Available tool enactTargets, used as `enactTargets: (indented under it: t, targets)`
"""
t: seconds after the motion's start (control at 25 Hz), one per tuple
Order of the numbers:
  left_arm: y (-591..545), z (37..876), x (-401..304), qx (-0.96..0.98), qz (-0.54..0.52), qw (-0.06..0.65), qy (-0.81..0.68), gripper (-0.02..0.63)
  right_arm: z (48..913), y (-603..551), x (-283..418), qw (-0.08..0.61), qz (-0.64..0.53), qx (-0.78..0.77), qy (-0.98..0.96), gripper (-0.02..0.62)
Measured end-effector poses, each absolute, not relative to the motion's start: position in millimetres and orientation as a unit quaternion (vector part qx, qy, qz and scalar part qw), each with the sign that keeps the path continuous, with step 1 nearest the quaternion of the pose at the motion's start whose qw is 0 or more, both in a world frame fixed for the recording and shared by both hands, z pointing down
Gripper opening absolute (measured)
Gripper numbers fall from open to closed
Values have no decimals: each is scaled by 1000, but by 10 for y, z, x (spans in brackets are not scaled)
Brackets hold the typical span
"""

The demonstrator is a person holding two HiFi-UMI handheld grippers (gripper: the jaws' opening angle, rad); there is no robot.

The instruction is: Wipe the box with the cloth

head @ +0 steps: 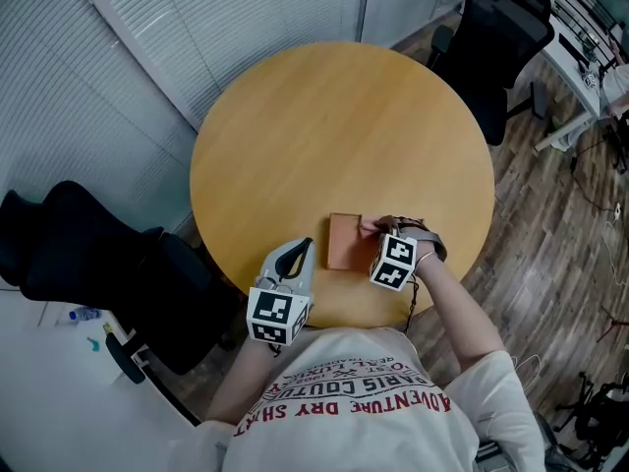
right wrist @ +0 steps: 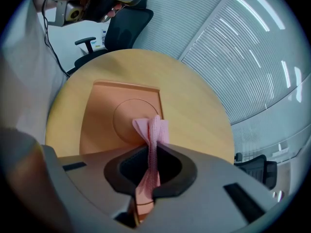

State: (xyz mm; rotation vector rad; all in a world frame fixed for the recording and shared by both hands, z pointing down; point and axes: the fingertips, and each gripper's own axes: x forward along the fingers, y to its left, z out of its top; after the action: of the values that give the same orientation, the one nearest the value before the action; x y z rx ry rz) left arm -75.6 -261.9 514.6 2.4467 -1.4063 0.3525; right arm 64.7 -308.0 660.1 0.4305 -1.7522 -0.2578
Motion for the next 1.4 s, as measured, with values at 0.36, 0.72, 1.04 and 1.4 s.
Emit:
enactTargets:
  t: [0.36,0.72,1.04,1.4]
  targets:
    - [-2609,5174,-736,854,115,155,-482,9,6629,-2815,630,633,-86,152,-754,31]
    - [-2520,5239,-592,865,115,163,-460,9,6624,-2500,606,622,-60,160,-764,31]
    - [-2375,5223,-424,873,120,160,-445,9,6621,-2048,686,605,1,128,-786,31]
    - [-2224,5227,-206,878,131,160,-432,9,6749,-1482,834,623,47,67,-777,31]
